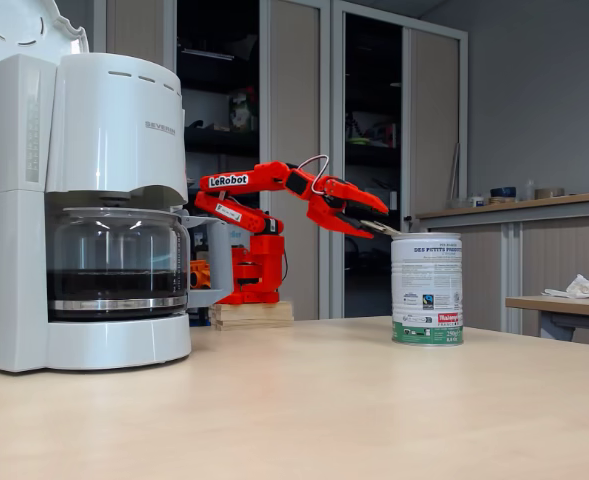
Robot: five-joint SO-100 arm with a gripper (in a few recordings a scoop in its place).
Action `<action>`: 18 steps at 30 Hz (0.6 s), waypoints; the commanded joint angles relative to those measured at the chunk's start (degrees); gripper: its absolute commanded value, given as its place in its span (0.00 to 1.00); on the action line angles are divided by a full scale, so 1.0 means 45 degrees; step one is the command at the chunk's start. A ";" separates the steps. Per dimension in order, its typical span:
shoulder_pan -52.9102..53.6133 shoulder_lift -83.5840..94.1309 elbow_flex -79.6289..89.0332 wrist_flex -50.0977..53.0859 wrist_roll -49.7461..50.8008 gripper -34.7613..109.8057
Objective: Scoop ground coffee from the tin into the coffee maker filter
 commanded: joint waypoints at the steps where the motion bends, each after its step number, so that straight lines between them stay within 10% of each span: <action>1: -0.0137 -0.0352 -0.0742 -0.0312 0.0000 0.35; 18: -0.0352 -0.1211 -0.0527 -0.1348 0.0039 0.34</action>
